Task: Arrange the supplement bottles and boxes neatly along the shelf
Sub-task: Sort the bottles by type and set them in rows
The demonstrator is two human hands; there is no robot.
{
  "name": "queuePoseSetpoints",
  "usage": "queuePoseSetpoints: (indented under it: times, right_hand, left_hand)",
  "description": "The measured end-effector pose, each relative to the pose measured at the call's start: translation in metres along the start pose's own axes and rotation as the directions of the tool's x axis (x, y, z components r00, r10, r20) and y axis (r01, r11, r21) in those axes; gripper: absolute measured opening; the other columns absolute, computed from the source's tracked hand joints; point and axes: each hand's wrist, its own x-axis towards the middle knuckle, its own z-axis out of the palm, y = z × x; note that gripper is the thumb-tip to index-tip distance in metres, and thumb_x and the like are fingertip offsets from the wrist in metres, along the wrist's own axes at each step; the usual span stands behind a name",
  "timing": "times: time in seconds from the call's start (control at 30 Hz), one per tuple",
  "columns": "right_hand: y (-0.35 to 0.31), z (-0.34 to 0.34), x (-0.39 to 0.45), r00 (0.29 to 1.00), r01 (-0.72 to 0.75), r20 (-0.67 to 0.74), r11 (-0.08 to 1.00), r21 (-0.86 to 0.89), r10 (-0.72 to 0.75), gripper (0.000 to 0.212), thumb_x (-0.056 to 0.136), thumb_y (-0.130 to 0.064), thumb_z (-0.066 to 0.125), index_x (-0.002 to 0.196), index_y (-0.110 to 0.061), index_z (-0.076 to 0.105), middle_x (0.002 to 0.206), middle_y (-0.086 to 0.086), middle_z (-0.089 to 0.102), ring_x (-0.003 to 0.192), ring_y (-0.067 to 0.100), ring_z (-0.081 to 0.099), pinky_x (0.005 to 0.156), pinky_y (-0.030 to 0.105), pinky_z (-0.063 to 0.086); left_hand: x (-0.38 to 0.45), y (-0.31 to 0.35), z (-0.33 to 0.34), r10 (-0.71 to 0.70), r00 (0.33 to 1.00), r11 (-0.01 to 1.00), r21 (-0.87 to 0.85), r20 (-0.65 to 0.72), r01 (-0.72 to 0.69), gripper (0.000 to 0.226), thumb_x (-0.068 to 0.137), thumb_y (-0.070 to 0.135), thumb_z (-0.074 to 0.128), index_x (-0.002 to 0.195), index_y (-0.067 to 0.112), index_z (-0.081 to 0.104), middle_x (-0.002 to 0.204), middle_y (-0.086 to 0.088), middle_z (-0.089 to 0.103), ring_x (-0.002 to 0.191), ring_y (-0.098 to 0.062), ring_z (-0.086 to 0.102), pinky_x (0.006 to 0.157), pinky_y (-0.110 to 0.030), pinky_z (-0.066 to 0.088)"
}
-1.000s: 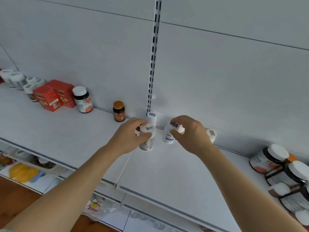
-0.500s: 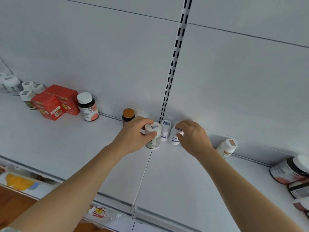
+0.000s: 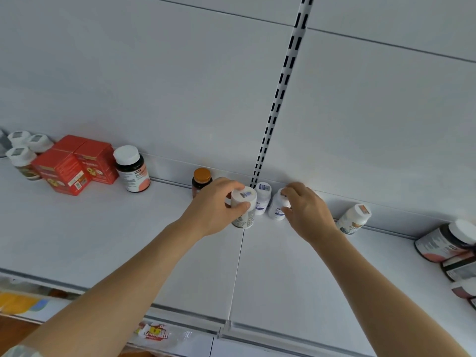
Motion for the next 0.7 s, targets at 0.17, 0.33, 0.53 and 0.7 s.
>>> queuePoseSetpoints:
  times: [0.17,0.33,0.53,0.7]
  right_hand:
    - [0.001,0.004,-0.003,1.0,-0.007,-0.025,1.0,0.011,0.008,0.035,0.068,-0.003,0.082,0.099,-0.005,0.066,0.104,0.012,0.064,0.078,0.036,0.065,0.059,0.037,0.052]
    - [0.002,0.007,-0.004,0.998,0.01,-0.054,0.999,0.033,-0.008,0.035,0.069,-0.004,0.082,0.1,-0.005,0.065,0.103,0.012,0.063,0.075,0.036,0.064,0.054,0.036,0.05]
    - [0.001,0.004,-0.002,0.994,0.077,-0.071,0.996,-0.038,-0.08,0.04,0.062,-0.006,0.087,0.095,-0.004,0.065,0.097,0.013,0.062,0.073,0.036,0.062,0.066,0.038,0.053]
    - [0.004,-0.002,-0.006,0.993,0.092,-0.062,0.986,-0.137,-0.101,0.036,0.068,-0.017,0.084,0.098,-0.007,0.067,0.109,0.013,0.062,0.098,0.037,0.06,0.086,0.045,0.049]
  left_hand:
    - [-0.005,0.001,0.0,-0.005,1.0,1.0,0.013,-0.009,0.005,0.045,0.078,0.051,0.069,0.118,0.032,0.062,0.113,0.016,0.056,0.097,-0.004,0.06,0.085,-0.038,0.055]
    - [-0.01,0.006,0.003,-0.016,0.999,1.0,0.02,-0.033,0.017,0.047,0.078,0.053,0.068,0.119,0.033,0.061,0.114,0.017,0.055,0.098,-0.005,0.059,0.085,-0.038,0.055]
    - [-0.018,0.019,0.007,-0.043,0.997,0.998,0.051,-0.069,0.046,0.043,0.082,0.043,0.072,0.121,0.03,0.06,0.115,0.014,0.055,0.097,-0.007,0.059,0.083,-0.038,0.056]
    - [-0.029,0.032,0.006,-0.06,0.988,0.993,0.094,-0.145,0.074,0.044,0.083,0.041,0.071,0.123,0.028,0.06,0.119,0.012,0.055,0.099,-0.008,0.057,0.087,-0.038,0.054]
